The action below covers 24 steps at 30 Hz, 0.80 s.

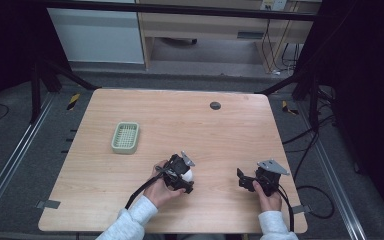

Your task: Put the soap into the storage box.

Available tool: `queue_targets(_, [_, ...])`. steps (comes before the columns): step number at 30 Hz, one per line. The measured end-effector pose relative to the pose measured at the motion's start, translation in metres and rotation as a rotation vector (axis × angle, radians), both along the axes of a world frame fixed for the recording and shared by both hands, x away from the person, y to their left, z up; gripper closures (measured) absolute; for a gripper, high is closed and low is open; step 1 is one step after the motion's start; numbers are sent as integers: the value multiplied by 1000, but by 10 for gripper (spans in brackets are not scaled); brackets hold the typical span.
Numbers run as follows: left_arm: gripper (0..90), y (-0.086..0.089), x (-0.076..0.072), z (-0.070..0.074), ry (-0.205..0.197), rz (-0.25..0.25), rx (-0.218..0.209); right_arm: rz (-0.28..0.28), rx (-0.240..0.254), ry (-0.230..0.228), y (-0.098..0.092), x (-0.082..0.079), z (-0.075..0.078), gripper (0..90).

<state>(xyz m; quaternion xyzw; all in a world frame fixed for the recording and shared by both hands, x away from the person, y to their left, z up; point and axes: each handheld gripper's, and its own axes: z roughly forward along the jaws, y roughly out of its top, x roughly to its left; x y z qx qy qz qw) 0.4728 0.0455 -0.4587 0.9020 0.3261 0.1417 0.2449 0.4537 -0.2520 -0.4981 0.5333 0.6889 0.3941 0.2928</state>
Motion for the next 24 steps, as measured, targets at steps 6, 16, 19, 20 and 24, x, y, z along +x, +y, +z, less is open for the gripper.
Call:
queue_targets(6, [244, 9, -2, 11, -16, 6, -20, 0, 4, 0, 0, 0, 0, 31])
queue_targets(16, [243, 46, -1, 39, -55, 73, -66, 0, 6, -3, -1, -1, 0, 31])
queue_targets(19, [244, 59, 2, 46, -69, 99, -72, 1, 5, -1, -1, -1, -1, 32])
queue_targets(20, [244, 62, 3, 48, -73, 110, -75, 2, 0, -4, -1, -1, -1, 32])
queue_targets(24, [244, 75, 6, 55, -84, 136, -79, 0, -1, -3, 0, -1, -1, 32])
